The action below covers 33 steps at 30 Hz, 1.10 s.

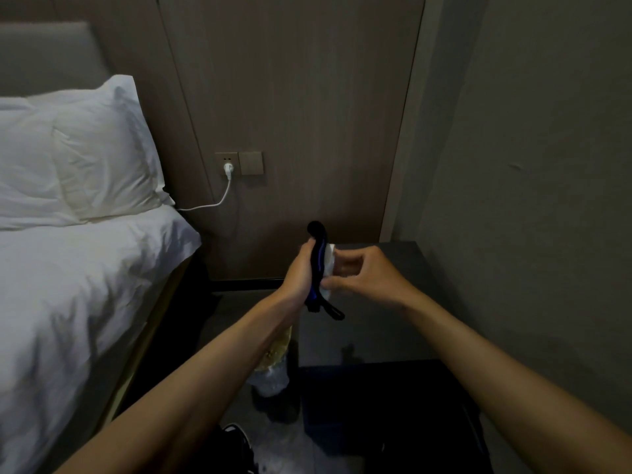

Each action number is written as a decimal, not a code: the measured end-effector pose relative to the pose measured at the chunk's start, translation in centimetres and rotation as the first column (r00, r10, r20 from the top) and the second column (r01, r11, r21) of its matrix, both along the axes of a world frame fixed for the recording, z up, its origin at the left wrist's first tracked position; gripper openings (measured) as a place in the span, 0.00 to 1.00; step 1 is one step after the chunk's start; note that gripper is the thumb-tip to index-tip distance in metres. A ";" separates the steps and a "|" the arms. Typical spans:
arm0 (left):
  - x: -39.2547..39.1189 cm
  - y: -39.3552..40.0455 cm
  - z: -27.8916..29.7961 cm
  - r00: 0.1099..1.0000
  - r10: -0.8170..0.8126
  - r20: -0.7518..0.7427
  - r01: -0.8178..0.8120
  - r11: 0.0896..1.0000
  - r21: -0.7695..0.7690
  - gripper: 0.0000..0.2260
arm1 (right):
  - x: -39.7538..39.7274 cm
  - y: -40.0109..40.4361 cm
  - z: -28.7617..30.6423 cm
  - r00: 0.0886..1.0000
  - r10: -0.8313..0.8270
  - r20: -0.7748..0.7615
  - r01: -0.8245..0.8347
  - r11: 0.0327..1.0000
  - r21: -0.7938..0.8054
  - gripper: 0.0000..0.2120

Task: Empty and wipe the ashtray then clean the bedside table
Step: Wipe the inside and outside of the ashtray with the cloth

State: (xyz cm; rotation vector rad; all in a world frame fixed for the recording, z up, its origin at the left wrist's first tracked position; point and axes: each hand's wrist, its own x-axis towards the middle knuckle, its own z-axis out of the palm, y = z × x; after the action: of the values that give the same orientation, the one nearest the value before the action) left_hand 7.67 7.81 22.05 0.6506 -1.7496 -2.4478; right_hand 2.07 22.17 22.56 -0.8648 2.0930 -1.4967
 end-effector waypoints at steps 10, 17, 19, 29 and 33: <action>0.5 -0.7 0.8 0.883 -0.370 -0.291 0.170 0.827 -0.536 0.32 | 0.6 -0.1 1.5 0.780 -0.004 0.626 0.091 0.990 -0.107 0.32; 1.3 -0.9 1.5 0.812 -0.487 -0.322 0.075 0.634 -0.770 0.35 | 0.1 0.7 1.3 0.548 0.180 0.817 0.064 0.965 -0.256 0.29; 1.2 -1.0 1.4 0.821 -0.494 -0.288 0.088 0.607 -0.790 0.37 | -0.3 0.7 0.9 0.550 0.185 0.814 0.069 0.962 -0.265 0.34; -1.4 -1.4 -1.2 0.886 -0.402 -0.230 0.085 0.629 -0.773 0.33 | -1.8 -0.4 -1.7 0.559 -0.002 0.829 0.322 0.922 -0.214 0.22; -2.5 -1.6 -2.1 0.899 -0.386 -0.209 0.086 0.623 -0.777 0.31 | -2.5 -0.9 -2.7 0.573 -0.094 0.814 0.409 0.894 -0.184 0.23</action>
State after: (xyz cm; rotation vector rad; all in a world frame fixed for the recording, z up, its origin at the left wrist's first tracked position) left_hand 5.17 6.23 19.95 -0.1366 -2.5016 -1.4951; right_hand -0.39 21.26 19.89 0.0953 1.3015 -1.9663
